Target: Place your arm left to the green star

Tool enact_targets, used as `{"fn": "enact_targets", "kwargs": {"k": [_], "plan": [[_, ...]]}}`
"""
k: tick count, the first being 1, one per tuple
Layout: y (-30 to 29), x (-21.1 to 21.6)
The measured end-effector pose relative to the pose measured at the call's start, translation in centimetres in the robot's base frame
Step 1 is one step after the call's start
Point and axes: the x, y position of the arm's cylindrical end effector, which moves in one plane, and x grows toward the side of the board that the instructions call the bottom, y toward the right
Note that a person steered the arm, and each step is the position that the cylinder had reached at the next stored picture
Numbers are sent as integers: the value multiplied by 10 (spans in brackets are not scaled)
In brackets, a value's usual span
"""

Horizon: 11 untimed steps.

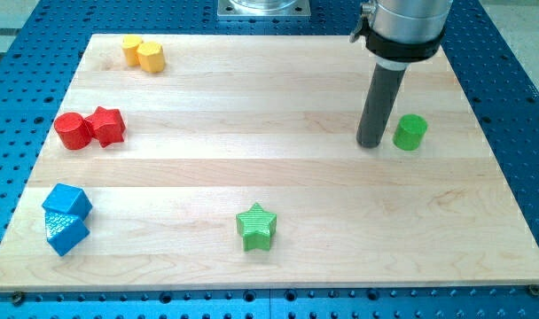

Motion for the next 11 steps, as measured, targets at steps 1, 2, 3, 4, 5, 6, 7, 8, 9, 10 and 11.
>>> {"fn": "enact_targets", "kwargs": {"k": [1, 2, 3, 4, 5, 6, 7, 8, 9, 10, 11], "plan": [[54, -6], [51, -11], [-16, -11], [-121, -11], [-196, -10], [-217, 0], [-223, 23], [-250, 36], [-263, 39], [-290, 49], [-294, 106]]}}
